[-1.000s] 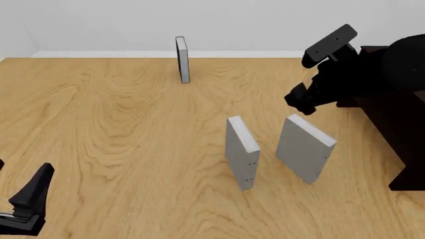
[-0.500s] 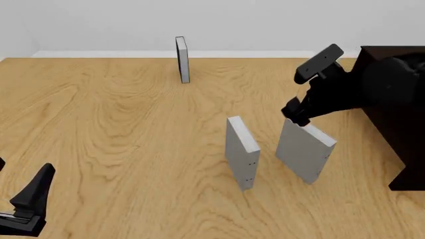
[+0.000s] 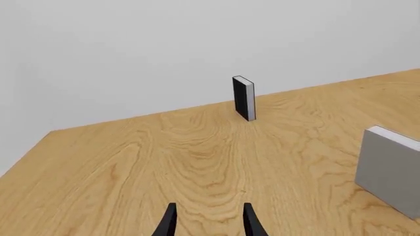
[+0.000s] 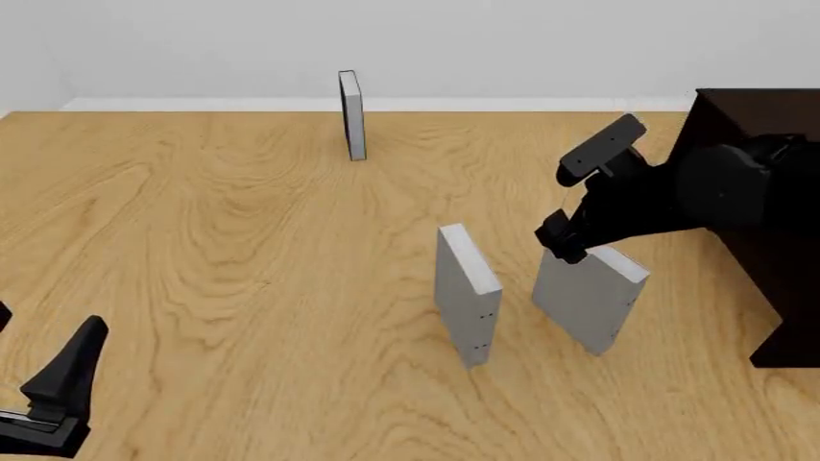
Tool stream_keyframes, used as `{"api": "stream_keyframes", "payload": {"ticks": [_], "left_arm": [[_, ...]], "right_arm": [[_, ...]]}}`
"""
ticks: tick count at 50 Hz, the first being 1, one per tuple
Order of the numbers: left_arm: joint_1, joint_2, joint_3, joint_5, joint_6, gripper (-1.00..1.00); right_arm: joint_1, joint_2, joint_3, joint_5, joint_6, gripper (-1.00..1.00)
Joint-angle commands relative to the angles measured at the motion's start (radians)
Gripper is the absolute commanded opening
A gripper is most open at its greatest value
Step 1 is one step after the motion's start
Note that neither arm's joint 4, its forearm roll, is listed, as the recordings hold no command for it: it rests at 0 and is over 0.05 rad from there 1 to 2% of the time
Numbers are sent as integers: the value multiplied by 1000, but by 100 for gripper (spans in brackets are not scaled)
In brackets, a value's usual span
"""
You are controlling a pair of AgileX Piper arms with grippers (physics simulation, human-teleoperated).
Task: Pick up the book on the right and place it on the cabinet shelf.
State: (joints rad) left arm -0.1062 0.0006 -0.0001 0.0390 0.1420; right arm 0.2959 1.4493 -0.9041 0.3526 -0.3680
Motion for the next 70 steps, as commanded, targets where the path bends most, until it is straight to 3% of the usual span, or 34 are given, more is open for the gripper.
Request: {"api": "stream_keyframes", "payload": {"ticks": [1, 39, 40, 48, 50, 52, 70], "left_arm": [[-2, 0, 0, 0, 3, 100], [-3, 2, -1, -1, 4, 100], [-2, 2, -1, -1, 4, 100], [-4, 2, -1, -2, 6, 100], [-3, 2, -1, -1, 7, 100], [-6, 2, -1, -1, 10, 100], [-8, 2, -1, 0, 18, 100]], "right_arm": [[3, 19, 18, -28, 6, 100], [11, 40, 47, -64, 16, 100], [9, 41, 47, -65, 12, -100], [-2, 30, 37, -55, -6, -100], [-3, 25, 50, -61, -44, -100], [-11, 23, 39, -64, -27, -100], [-18, -29, 9, -8, -60, -100]]}}
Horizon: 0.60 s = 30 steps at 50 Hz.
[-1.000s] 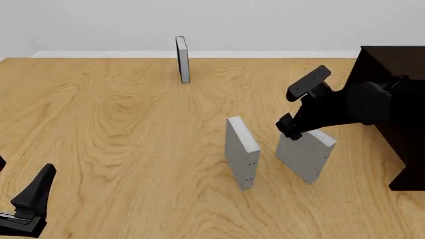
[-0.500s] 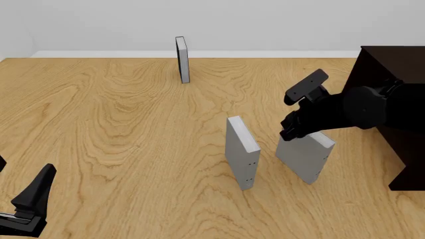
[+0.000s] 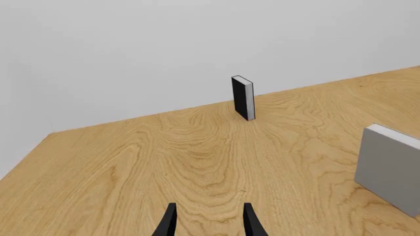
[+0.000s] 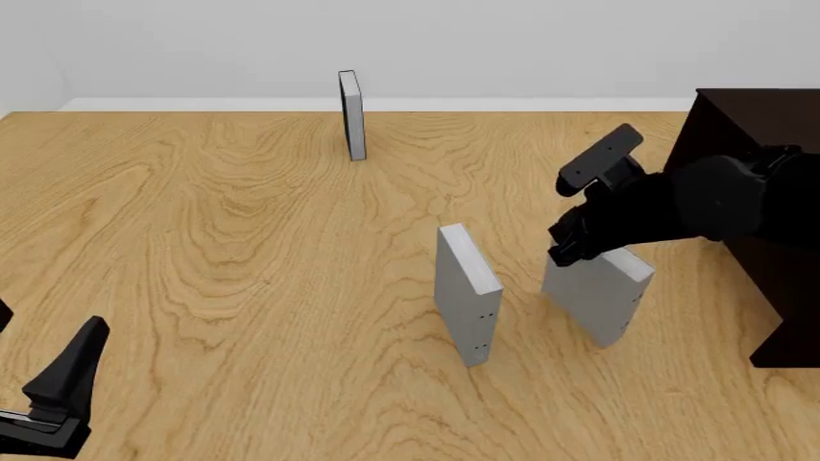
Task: Pick up the book on the right and place it on the cabinet shelf.
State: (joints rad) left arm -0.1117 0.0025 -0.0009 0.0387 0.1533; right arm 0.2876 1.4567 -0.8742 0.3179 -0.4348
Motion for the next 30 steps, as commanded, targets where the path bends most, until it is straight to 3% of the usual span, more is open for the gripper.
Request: {"api": "stream_keyframes", "payload": {"ticks": [1, 15, 18, 30], "left_arm": [[-2, 0, 0, 0, 5, 100], [-4, 1, 0, 1, 10, 100], [-7, 0, 0, 2, 13, 100], [-8, 0, 0, 5, 15, 100]], "right_arm": [[-12, -40, -23, 31, 3, -100], [-36, -85, -61, 57, -48, -100], [-53, -101, -62, 43, -77, -100], [-57, -166, -38, 5, -99, -100]]}}
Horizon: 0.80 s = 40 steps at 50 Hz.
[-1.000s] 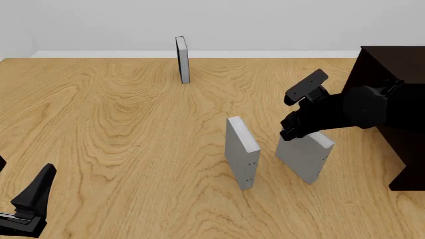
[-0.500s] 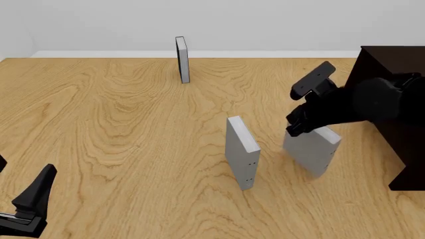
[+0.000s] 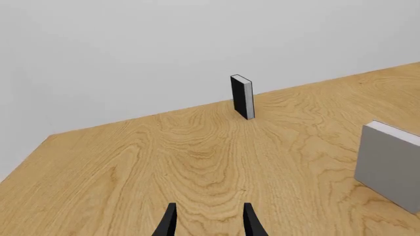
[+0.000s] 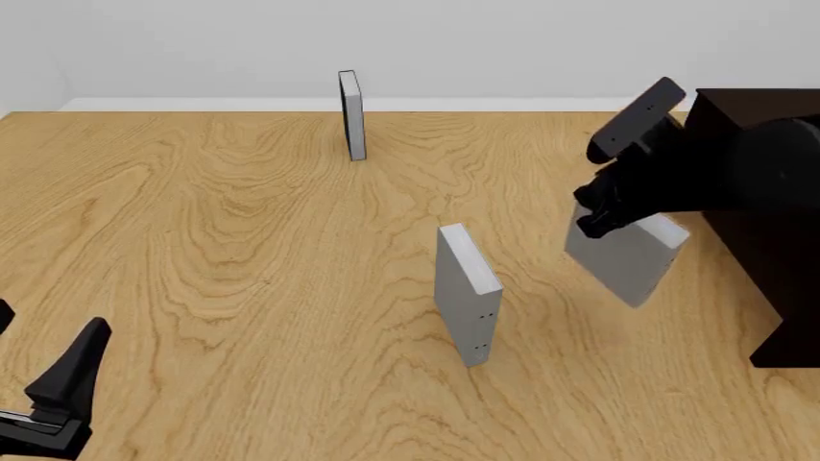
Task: Pick up the book on the right and place it on the cabinet shelf.
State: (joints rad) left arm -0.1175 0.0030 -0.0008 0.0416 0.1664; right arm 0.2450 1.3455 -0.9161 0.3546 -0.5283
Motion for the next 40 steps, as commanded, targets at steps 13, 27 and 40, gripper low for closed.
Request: {"api": "stream_keyframes", "payload": {"ticks": [13, 27, 40], "left_arm": [[-6, 0, 0, 4, 8, 100], [-4, 0, 0, 4, 10, 100], [-6, 0, 0, 4, 9, 100]], "right_arm": [[-19, -117, 62, -150, -93, -100], [-16, -180, 170, -366, -275, -100], [1, -208, 305, -586, -444, -100]]}}
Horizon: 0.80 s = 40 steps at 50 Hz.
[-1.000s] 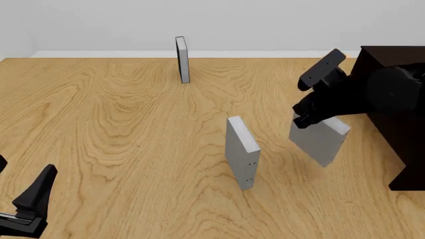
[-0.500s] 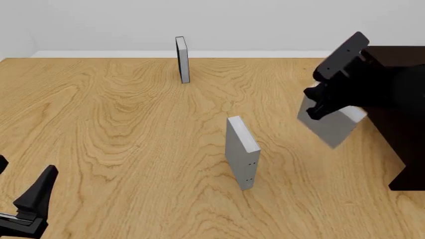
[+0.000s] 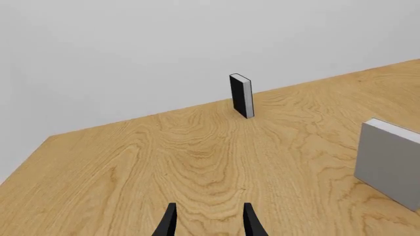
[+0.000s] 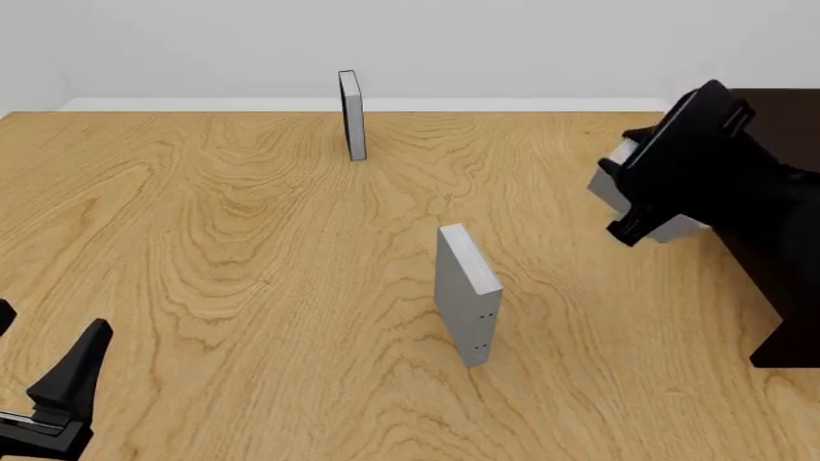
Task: Pick up the book on the right and place it on the cabinet shelf.
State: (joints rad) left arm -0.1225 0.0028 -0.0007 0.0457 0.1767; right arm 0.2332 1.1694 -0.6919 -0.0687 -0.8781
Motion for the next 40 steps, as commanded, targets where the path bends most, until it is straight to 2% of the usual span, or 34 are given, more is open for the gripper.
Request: {"api": "stream_keyframes", "payload": {"ticks": [1, 4, 6, 7, 9, 11, 13, 15, 22, 29, 31, 33, 35, 37, 40], "left_arm": [[-1, 0, 0, -1, -2, 100], [-1, 0, 0, -2, -2, 100], [-1, 0, 0, -1, -4, 100], [-2, 0, 0, -1, -4, 100], [-2, 1, 0, -2, -4, 100], [-3, 1, 0, -2, -2, 100], [-2, 1, 0, -2, -4, 100], [-1, 1, 0, -2, -5, 100], [-3, 1, 0, -3, -4, 100], [-4, 1, 0, -3, -4, 100], [-3, 1, 0, -2, -4, 100], [-4, 1, 0, -3, -4, 100], [-4, 1, 0, -2, -4, 100], [-4, 1, 0, -3, -3, 100], [-4, 1, 0, -3, -4, 100]], "right_arm": [[8, -36, 94, -190, -110, -100], [31, -35, 131, -232, -155, -100], [21, -40, 127, -232, -138, -100], [27, -40, 140, -247, -153, -100], [41, -32, 193, -329, -225, -100], [44, -32, 190, -321, -205, -100], [44, -20, 227, -398, -258, -100], [38, -20, 236, -426, -259, -100], [48, 60, 324, -626, -390, -100], [72, 104, 364, -727, -422, -100], [75, 123, 378, -765, -442, -100], [89, 162, 404, -843, -491, -100], [90, 173, 409, -868, -496, -100], [87, 223, 427, -964, -539, -100], [89, 246, 436, -999, -561, -100]]}}
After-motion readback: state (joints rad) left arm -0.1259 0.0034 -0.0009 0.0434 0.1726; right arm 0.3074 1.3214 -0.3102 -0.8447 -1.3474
